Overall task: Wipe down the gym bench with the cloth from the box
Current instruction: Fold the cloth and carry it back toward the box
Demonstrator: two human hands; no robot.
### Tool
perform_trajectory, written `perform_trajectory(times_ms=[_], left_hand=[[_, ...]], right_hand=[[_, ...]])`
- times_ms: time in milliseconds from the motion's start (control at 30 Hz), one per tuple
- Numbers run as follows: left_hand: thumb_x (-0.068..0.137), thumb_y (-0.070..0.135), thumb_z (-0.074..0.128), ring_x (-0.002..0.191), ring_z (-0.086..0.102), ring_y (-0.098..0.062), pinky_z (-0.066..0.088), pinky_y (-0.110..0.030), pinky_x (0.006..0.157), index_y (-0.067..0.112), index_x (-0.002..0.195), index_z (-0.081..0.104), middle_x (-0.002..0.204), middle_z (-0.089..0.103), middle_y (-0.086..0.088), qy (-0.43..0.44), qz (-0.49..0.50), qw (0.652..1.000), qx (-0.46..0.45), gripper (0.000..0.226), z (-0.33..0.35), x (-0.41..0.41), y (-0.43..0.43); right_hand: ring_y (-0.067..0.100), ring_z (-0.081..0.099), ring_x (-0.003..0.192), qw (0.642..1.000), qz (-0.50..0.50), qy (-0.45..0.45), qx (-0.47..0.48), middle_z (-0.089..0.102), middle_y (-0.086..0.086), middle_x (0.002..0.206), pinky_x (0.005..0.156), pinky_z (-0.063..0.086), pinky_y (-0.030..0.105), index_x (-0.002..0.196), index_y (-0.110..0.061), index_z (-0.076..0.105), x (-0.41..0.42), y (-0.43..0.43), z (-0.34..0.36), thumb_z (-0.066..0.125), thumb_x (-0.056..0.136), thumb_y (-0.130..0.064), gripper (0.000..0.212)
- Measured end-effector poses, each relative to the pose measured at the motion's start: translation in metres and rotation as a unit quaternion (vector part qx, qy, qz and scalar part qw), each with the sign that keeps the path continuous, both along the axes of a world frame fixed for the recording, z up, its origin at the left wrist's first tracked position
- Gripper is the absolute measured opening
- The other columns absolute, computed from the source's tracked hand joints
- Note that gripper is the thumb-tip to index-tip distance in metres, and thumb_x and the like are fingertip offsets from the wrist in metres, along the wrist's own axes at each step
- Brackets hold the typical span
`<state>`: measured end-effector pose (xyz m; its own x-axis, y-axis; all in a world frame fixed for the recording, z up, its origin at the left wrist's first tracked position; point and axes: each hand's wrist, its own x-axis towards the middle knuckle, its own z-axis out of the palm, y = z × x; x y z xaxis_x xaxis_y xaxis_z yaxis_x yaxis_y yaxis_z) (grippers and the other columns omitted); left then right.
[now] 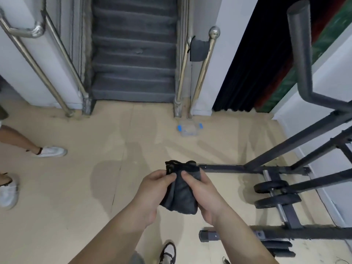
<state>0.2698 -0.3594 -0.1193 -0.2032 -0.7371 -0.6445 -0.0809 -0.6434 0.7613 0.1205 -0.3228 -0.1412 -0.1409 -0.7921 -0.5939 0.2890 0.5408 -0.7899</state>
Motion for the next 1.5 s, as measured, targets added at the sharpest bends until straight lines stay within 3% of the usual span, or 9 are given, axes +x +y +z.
perform_trajectory(times_ms=[267, 400, 533, 633, 767, 867, 967, 1133, 1500], left_hand=[[0.105, 0.027, 0.051, 0.091, 0.073, -0.009, 0.053, -0.025, 0.068, 0.032, 0.108, 0.077, 0.1, 0.079, 0.006, 0.041, -0.205, 0.976, -0.064, 0.027, 0.014, -0.052, -0.146], [0.092, 0.007, 0.068, 0.104, 0.073, -0.025, 0.057, -0.047, 0.095, 0.023, 0.109, 0.074, 0.1, 0.08, -0.002, 0.01, -0.133, 0.991, -0.029, 0.024, -0.017, -0.071, -0.266], [0.084, 0.026, 0.077, 0.107, 0.068, -0.012, 0.052, -0.028, 0.09, 0.027, 0.115, 0.067, 0.116, 0.072, 0.005, -0.057, -0.136, 0.989, -0.029, 0.033, -0.04, -0.095, -0.379], [0.091, 0.028, 0.072, 0.113, 0.07, -0.023, 0.051, -0.043, 0.106, 0.016, 0.121, 0.068, 0.12, 0.074, -0.006, 0.038, -0.216, 0.972, 0.087, 0.033, -0.045, -0.126, -0.44], [0.097, 0.012, 0.063, 0.108, 0.072, -0.034, 0.055, -0.052, 0.101, 0.002, 0.117, 0.066, 0.112, 0.077, -0.018, 0.067, -0.231, 0.963, 0.119, 0.023, -0.058, -0.188, -0.499], [0.096, 0.009, 0.063, 0.101, 0.075, -0.031, 0.06, -0.051, 0.091, 0.008, 0.114, 0.068, 0.107, 0.078, -0.015, 0.021, -0.247, 0.964, 0.096, 0.018, -0.081, -0.242, -0.54], [0.095, 0.01, 0.061, 0.1, 0.075, -0.026, 0.063, -0.046, 0.087, 0.016, 0.113, 0.071, 0.109, 0.078, -0.011, 0.005, -0.252, 0.965, 0.075, 0.021, -0.114, -0.292, -0.585], [0.085, 0.008, 0.058, 0.108, 0.07, -0.031, 0.061, -0.052, 0.09, 0.032, 0.111, 0.074, 0.111, 0.076, -0.009, -0.005, -0.247, 0.961, 0.12, 0.038, -0.16, -0.334, -0.647], [0.075, -0.001, 0.058, 0.098, 0.072, -0.028, 0.064, -0.052, 0.078, 0.038, 0.097, 0.074, 0.107, 0.073, -0.006, -0.121, -0.335, 0.931, 0.084, 0.047, -0.432, -0.387, -0.801]], right_hand=[[0.041, 0.072, 0.113, 0.995, -0.079, -0.052, 0.004, 0.075, 0.022, 0.121, 0.091, 0.057, 0.068, 0.126, -0.011, 0.067, -0.046, -0.142, -0.021, 0.079, 0.091, -0.039, 0.046], [0.042, 0.076, 0.102, 0.981, -0.183, -0.053, 0.041, 0.08, 0.018, 0.109, 0.066, 0.062, 0.05, 0.122, -0.01, 0.068, -0.072, -0.242, -0.034, 0.076, 0.092, -0.031, 0.038], [0.037, 0.072, 0.117, 0.964, -0.227, -0.141, 0.006, 0.074, 0.016, 0.127, 0.088, 0.06, 0.053, 0.136, -0.012, 0.06, -0.103, -0.33, -0.025, 0.06, 0.103, -0.035, 0.04], [0.036, 0.068, 0.124, 0.951, -0.247, -0.182, -0.032, 0.07, 0.017, 0.135, 0.082, 0.062, 0.046, 0.137, -0.012, 0.062, -0.132, -0.376, -0.017, 0.053, 0.105, -0.038, 0.042], [0.04, 0.07, 0.11, 0.948, -0.292, -0.128, -0.006, 0.073, 0.022, 0.128, 0.068, 0.06, 0.04, 0.129, -0.01, 0.067, -0.188, -0.419, -0.035, 0.068, 0.097, -0.037, 0.041], [0.038, 0.073, 0.111, 0.953, -0.288, -0.073, 0.06, 0.079, 0.014, 0.117, 0.087, 0.047, 0.05, 0.118, -0.019, 0.075, -0.237, -0.453, -0.068, 0.082, 0.083, -0.045, 0.044], [0.03, 0.075, 0.108, 0.958, -0.268, -0.048, 0.093, 0.081, 0.012, 0.109, 0.099, 0.058, 0.051, 0.117, -0.01, 0.076, -0.284, -0.494, -0.103, 0.08, 0.087, -0.035, 0.04], [0.029, 0.074, 0.115, 0.962, -0.219, -0.076, 0.147, 0.079, 0.011, 0.119, 0.102, 0.057, 0.053, 0.128, -0.011, 0.068, -0.327, -0.548, -0.159, 0.074, 0.093, -0.03, 0.04], [0.029, 0.073, 0.089, 0.956, -0.199, 0.012, 0.217, 0.079, 0.013, 0.094, 0.068, 0.06, 0.037, 0.107, -0.003, 0.073, -0.38, -0.684, -0.424, 0.078, 0.085, -0.023, 0.03]])
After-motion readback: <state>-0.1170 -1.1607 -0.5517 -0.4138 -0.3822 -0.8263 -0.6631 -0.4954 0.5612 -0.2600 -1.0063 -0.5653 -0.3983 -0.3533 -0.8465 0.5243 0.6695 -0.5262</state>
